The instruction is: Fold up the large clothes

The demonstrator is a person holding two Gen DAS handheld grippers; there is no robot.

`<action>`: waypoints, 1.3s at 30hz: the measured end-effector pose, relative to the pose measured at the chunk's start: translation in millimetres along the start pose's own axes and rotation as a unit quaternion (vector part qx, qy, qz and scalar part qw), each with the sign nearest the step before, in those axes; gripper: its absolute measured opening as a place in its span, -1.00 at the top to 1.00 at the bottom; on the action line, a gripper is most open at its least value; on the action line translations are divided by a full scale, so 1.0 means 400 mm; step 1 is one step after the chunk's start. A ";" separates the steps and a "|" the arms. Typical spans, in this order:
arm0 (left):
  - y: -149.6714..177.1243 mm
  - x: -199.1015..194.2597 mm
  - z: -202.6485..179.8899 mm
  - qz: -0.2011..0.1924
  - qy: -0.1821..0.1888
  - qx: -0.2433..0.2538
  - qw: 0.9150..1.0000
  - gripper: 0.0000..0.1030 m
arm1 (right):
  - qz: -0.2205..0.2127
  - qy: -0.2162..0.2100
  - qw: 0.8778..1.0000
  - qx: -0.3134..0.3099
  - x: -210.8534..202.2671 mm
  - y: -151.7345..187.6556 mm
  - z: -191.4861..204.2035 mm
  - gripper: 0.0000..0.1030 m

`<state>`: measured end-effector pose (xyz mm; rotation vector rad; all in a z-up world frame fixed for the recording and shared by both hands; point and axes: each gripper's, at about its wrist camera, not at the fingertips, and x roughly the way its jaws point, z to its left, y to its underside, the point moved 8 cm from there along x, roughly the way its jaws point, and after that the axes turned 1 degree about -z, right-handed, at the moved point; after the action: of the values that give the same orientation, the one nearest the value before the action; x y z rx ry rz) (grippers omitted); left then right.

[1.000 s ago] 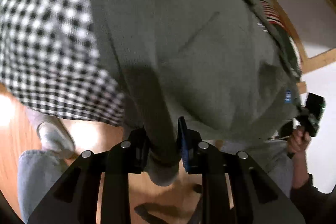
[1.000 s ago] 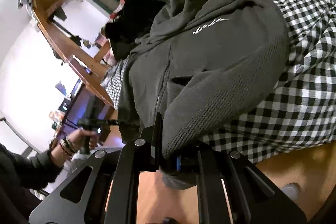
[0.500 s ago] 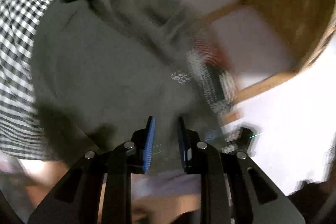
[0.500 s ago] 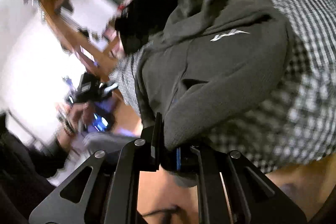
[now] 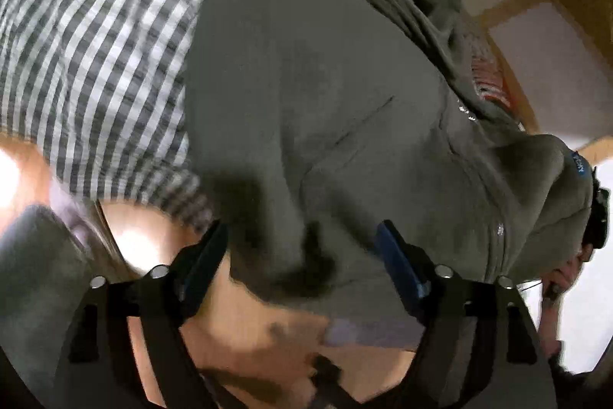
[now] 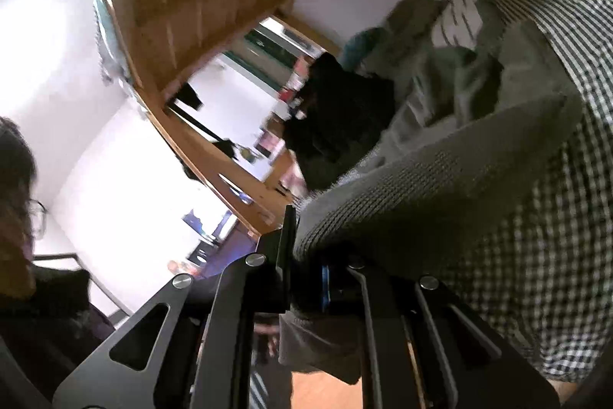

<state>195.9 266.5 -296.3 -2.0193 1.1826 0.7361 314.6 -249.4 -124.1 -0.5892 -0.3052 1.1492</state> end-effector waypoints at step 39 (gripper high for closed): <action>-0.271 -0.323 -0.293 -0.101 0.248 0.044 0.963 0.74 | -0.069 0.025 0.995 0.070 -0.205 -0.097 -0.106 0.78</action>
<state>252.6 280.5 -99.4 -2.2758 1.2223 0.0694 333.8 -347.5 -130.3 -0.4659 -0.2172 1.0122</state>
